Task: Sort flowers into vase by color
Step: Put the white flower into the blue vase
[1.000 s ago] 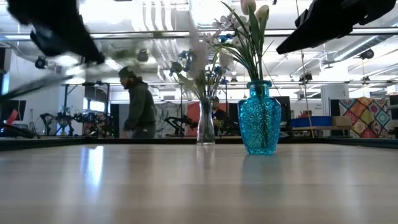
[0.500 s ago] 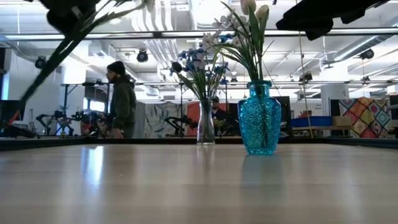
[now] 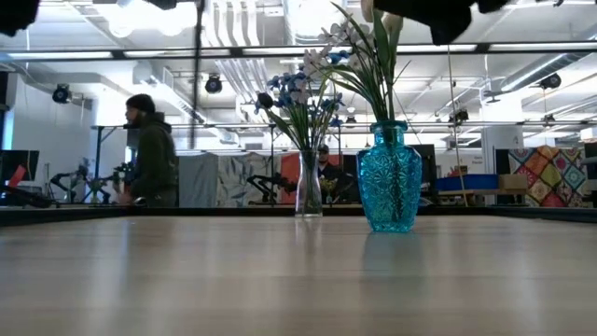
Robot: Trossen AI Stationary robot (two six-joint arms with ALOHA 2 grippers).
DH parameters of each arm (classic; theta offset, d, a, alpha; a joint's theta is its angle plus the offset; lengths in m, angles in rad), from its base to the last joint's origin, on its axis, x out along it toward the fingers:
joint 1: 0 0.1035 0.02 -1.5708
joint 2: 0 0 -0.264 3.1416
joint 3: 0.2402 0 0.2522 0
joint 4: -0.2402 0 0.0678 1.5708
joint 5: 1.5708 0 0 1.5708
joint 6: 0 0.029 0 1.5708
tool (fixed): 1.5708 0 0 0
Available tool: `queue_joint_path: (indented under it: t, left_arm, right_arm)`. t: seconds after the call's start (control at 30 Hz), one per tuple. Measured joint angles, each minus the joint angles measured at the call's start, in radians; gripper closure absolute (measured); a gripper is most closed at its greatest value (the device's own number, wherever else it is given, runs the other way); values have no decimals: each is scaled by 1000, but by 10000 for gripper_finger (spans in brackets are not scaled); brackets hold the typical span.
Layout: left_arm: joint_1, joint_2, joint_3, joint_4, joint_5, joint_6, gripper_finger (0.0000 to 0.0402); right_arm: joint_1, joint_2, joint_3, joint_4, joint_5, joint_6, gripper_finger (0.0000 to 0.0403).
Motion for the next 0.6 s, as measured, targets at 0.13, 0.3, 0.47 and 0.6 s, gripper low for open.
queue_joint_path:
  t: [0.13,0.3,0.47,0.6]
  left_arm:
    - [74,0,48,-30,118,58,402]
    - [150,40,81,-14,218,86,402]
    - [176,112,129,14,262,106,402]
    - [178,166,178,14,266,142,401]
  right_arm:
    - [-24,69,59,59,9,-9,195]
    - [-48,149,106,171,-9,-68,197]
    - [-73,195,113,290,-28,-86,197]
    - [-98,211,114,331,-37,-81,197]
